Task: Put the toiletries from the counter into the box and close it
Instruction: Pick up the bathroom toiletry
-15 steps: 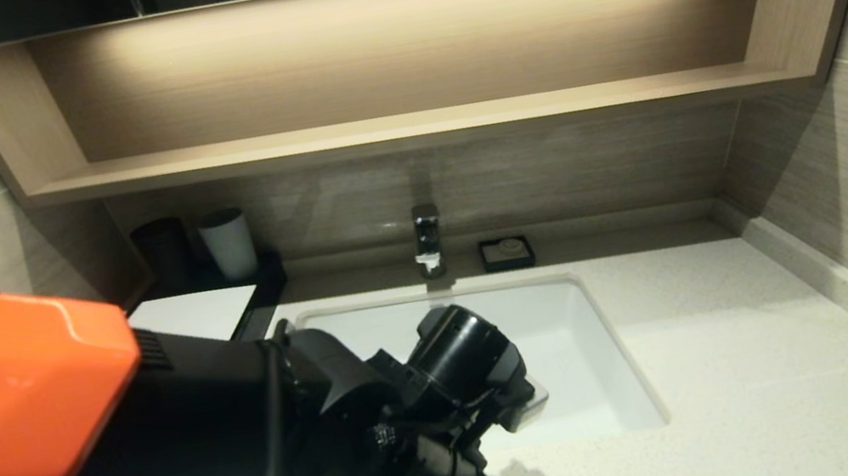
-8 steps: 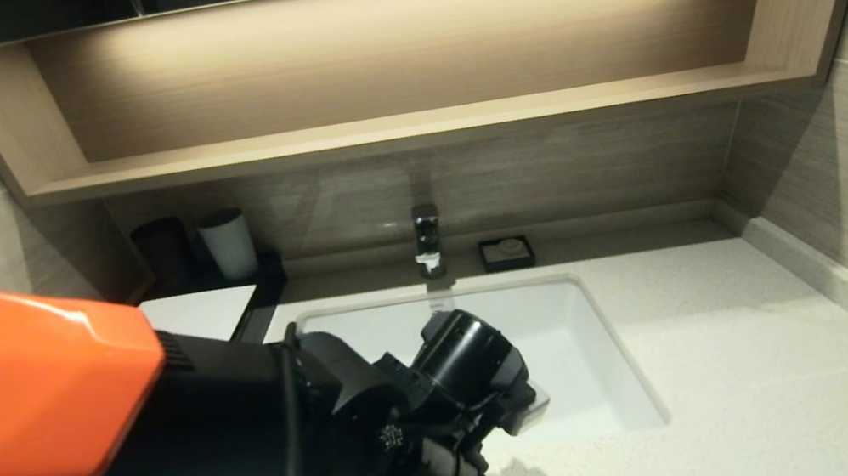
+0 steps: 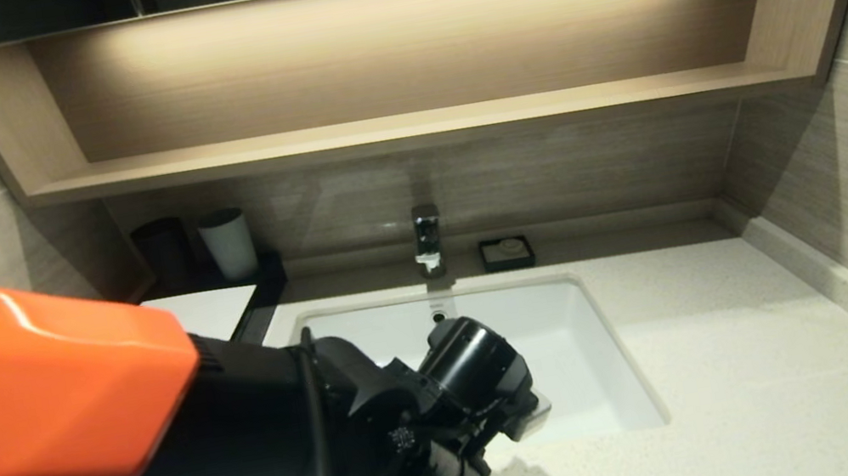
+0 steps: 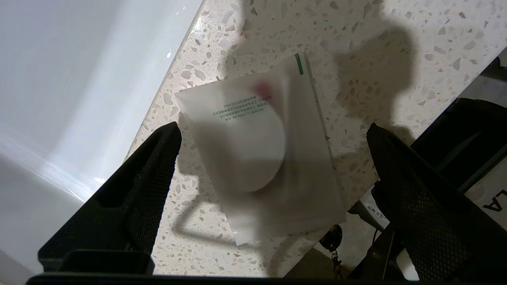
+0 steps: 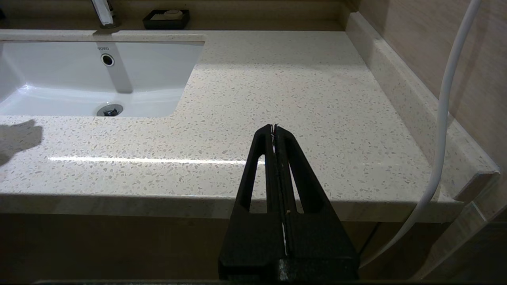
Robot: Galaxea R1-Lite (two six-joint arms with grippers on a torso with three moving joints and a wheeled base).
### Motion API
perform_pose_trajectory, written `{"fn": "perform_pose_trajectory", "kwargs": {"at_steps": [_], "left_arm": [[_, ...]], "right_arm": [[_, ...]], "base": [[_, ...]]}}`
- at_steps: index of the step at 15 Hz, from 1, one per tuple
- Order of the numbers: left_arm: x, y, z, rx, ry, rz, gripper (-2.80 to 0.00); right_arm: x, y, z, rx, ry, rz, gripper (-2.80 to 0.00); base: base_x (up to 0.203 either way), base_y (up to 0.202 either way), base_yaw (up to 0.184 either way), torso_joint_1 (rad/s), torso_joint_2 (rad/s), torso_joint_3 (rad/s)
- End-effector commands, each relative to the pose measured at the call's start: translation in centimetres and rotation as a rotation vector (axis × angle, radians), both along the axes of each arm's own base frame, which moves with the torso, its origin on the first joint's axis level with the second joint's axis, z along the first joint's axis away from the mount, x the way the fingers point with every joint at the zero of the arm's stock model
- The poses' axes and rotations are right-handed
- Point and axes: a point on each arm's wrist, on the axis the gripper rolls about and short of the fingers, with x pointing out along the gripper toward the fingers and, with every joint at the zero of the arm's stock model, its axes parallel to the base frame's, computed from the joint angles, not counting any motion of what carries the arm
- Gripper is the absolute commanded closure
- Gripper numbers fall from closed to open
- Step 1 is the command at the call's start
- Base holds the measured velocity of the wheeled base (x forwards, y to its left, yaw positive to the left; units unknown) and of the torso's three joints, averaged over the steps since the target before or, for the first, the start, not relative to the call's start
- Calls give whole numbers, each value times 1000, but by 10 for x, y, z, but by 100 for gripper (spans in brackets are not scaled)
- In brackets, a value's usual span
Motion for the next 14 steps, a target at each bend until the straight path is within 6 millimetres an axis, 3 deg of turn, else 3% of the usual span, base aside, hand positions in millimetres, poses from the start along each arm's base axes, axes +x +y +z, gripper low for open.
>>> {"fn": "perform_pose_trajectory", "kwargs": {"at_steps": [1,14], "left_arm": [[1,-1,-1,4,1,-2,-280],[2,-3,-5,1,3,0,-280]], "right_arm": [[0,0,0,0,1,0,0],[0,0,0,0,1,0,0]], "base": [[0,0,0,0,0,0],[0,0,0,0,0,0]]}}
